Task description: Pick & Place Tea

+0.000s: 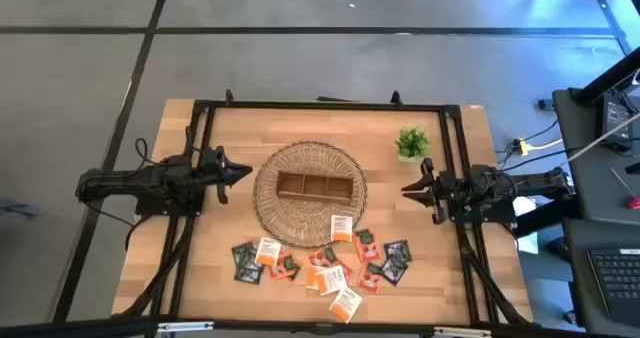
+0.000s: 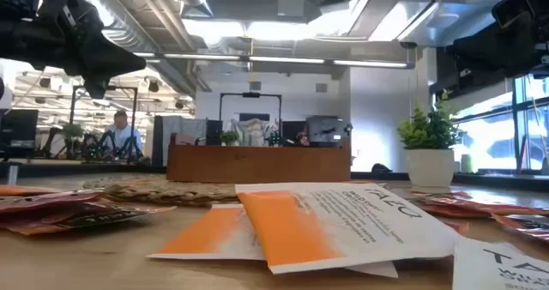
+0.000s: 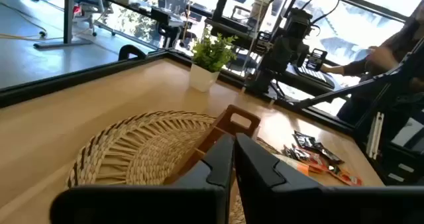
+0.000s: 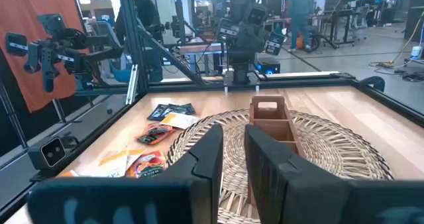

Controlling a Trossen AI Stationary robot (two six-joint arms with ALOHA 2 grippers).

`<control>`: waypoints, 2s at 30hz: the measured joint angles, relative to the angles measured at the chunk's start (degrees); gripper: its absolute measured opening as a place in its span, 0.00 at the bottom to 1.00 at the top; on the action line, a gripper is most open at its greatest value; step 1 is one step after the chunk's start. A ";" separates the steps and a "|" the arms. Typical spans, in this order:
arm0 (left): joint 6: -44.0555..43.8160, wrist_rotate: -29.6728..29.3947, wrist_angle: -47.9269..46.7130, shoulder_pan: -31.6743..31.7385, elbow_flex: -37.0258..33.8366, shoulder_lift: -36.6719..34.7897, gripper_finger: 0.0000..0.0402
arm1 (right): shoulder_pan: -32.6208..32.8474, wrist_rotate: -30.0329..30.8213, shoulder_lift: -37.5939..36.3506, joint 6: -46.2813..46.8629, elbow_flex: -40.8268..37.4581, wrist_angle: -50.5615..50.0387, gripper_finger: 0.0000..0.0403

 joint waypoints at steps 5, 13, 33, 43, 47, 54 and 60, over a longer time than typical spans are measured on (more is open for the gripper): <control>0.00 0.00 0.00 -0.01 0.00 0.00 0.04 | 0.00 0.00 0.00 0.00 -0.02 0.00 0.17; 0.00 0.00 0.00 0.00 0.00 0.01 0.04 | 0.01 0.00 0.00 0.00 -0.01 0.01 0.17; 0.02 -0.02 0.00 0.00 0.00 0.02 0.04 | 0.01 0.00 0.00 0.00 -0.02 0.02 0.17; 0.00 0.00 0.00 0.00 0.00 0.00 0.04 | 0.00 1.29 0.01 -5.72 -0.01 0.26 0.17; 0.00 0.00 0.00 0.00 0.00 0.01 0.04 | 0.00 6.50 0.00 -16.66 0.00 1.46 0.17; 0.00 0.00 0.00 0.00 0.00 0.01 0.04 | 0.00 7.10 0.01 -17.27 -0.01 1.38 0.17; 0.01 0.00 0.00 -0.01 0.01 0.00 0.04 | 0.00 7.08 0.00 -15.92 -0.01 1.40 0.17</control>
